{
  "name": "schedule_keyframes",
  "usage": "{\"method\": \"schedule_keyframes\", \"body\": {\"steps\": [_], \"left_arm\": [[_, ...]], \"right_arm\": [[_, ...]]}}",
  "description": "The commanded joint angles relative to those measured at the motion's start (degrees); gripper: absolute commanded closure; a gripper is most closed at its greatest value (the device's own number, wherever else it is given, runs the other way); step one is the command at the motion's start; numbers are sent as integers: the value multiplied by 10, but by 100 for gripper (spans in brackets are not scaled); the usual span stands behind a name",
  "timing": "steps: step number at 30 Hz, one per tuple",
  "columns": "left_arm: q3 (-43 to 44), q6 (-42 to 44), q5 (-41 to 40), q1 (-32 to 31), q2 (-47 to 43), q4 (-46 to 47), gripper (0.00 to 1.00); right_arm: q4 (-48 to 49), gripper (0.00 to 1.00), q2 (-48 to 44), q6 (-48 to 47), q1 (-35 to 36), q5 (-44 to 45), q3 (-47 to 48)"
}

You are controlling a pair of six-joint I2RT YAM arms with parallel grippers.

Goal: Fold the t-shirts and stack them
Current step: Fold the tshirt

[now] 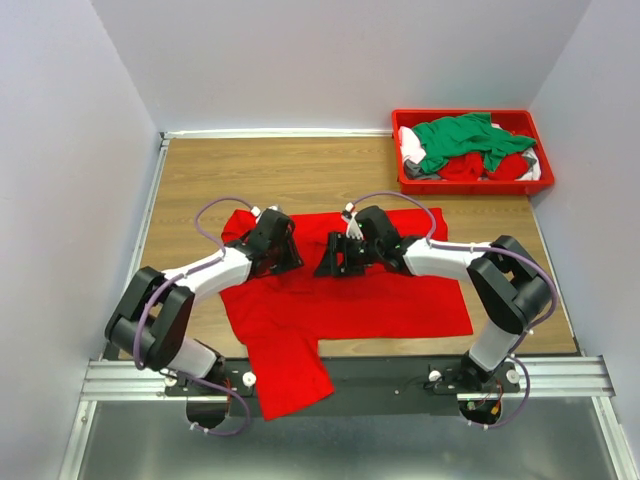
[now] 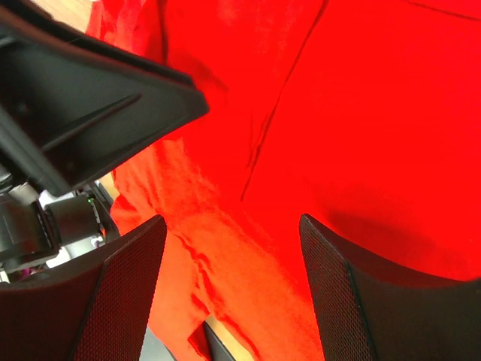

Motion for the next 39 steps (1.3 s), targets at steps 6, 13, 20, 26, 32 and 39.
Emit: {"method": "schedule_keyframes", "body": {"steps": [6, 13, 20, 26, 32, 39], "left_arm": [[2, -15, -46, 8, -76, -33, 51], [-65, -20, -65, 80, -177, -69, 37], [-147, 7, 30, 132, -179, 30, 36], [-142, 34, 46, 135, -132, 78, 33], [-116, 66, 14, 135, -117, 74, 26], [-109, 87, 43, 135, -92, 76, 27]], "right_arm": [[6, 21, -28, -16, 4, 10, -22], [6, 21, -29, -17, 4, 5, -22], [7, 21, -29, -17, 4, 2, -24], [6, 21, -36, -21, 4, 1, -29], [6, 21, -36, -20, 4, 1, -34], [6, 21, -25, -19, 4, -5, -25]]}}
